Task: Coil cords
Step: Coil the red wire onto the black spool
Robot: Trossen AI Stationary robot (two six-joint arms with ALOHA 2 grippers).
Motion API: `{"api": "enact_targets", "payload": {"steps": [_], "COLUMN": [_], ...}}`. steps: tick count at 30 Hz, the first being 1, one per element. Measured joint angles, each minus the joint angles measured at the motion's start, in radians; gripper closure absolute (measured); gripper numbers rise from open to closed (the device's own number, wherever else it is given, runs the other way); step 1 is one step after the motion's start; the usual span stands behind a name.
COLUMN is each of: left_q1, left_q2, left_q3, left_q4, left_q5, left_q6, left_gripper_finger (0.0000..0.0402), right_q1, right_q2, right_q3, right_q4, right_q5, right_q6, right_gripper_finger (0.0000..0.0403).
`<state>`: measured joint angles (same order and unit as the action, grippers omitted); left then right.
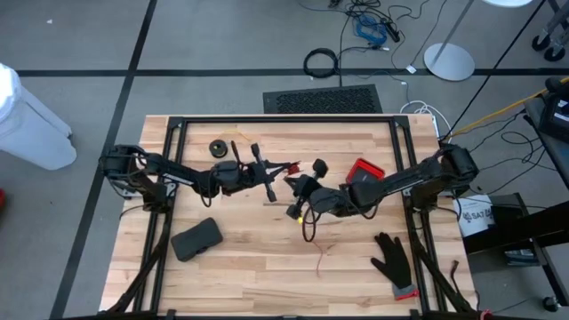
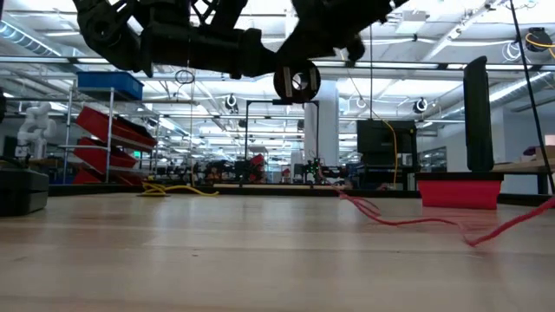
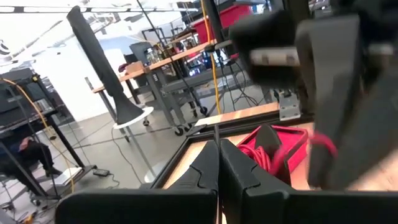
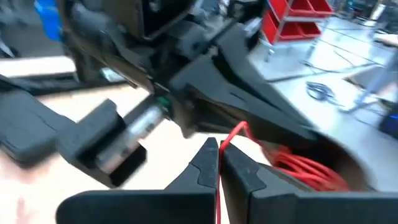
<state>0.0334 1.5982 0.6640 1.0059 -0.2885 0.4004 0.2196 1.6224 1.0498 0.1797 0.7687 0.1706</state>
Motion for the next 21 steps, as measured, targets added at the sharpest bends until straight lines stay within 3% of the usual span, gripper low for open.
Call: {"api": "enact_targets", "payload": {"steps": [5, 12, 21], "left_q1": [-0.001, -0.010, -0.023], "left_q2": [0.000, 0.000, -0.002], "left_q3": [0.000, 0.000, 0.001], "left_q4": [-0.004, 0.006, 0.033], "left_q5": [-0.001, 0.000, 0.039], "left_q6": [0.000, -0.002, -0.035], "left_gripper_finger": [0.0401, 0.0401, 0.0401], "right_q1": [0.019, -0.008, -0.090], "right_q2": [-0.097, -0.223, -0.158], "right_q3": [0.040, 0.041, 0.037], "right_q4": [-0.262, -0.595, -0.657], "right_q5": [0.075, 0.032, -0.040], "right_q6": [0.042, 0.207, 0.184], "right_gripper_finger": [0.0403, 0.0403, 0.0403]}}
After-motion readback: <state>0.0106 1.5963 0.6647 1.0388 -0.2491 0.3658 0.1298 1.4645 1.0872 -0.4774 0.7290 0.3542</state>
